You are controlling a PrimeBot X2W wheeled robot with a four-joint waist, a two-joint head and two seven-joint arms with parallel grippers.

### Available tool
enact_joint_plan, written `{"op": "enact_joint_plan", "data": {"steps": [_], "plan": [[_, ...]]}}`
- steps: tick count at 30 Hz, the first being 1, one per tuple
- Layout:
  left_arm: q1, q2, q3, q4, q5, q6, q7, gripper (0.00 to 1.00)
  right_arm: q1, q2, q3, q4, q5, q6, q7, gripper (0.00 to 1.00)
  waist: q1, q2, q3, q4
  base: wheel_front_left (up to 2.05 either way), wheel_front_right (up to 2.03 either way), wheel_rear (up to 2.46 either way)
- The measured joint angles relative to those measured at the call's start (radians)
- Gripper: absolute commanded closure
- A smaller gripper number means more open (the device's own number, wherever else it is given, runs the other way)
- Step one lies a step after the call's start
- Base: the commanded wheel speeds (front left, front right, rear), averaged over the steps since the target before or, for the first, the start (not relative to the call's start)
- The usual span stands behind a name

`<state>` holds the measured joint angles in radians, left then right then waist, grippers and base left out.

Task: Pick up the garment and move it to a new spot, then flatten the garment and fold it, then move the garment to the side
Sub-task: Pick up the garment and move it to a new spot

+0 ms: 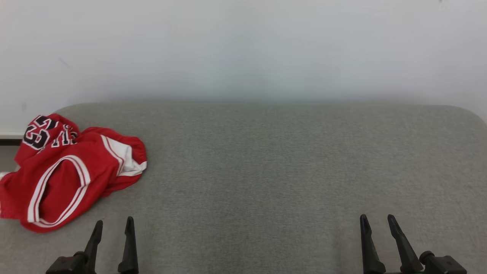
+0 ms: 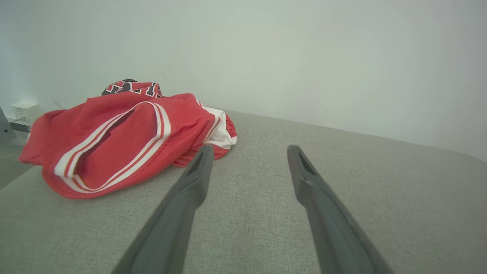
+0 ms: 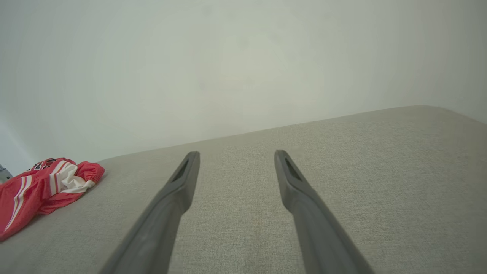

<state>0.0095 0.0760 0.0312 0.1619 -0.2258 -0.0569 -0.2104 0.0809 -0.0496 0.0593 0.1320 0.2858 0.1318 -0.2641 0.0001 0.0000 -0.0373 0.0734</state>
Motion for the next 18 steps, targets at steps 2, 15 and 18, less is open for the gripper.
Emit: {"op": "enact_joint_plan", "data": {"steps": [2, 15, 18], "plan": [[0.0, 0.004, 0.0, 0.002, 0.0, 0.004, 0.0, 0.0, 0.0, 0.0, 0.004, 0.003, 0.003, 0.0, 0.0, 0.0, 0.0, 0.0, 0.0, 0.019, 0.0, 0.0, 0.0], [0.011, 0.031, 0.021, 0.004, 0.003, 0.038, 0.0, 0.0, 0.002, 0.0, 0.033, 0.021, 0.022, 0.0, 0.0, 0.0, 0.0, 0.0, 0.0, 0.188, 0.0, 0.0, 0.0], [0.011, 0.035, 0.026, 0.004, 0.002, 0.041, 0.0, 0.0, 0.002, 0.0, 0.043, 0.026, 0.025, 0.0, 0.0, 0.0, 0.0, 0.0, 0.0, 0.23, 0.0, 0.0, 0.0]]}}
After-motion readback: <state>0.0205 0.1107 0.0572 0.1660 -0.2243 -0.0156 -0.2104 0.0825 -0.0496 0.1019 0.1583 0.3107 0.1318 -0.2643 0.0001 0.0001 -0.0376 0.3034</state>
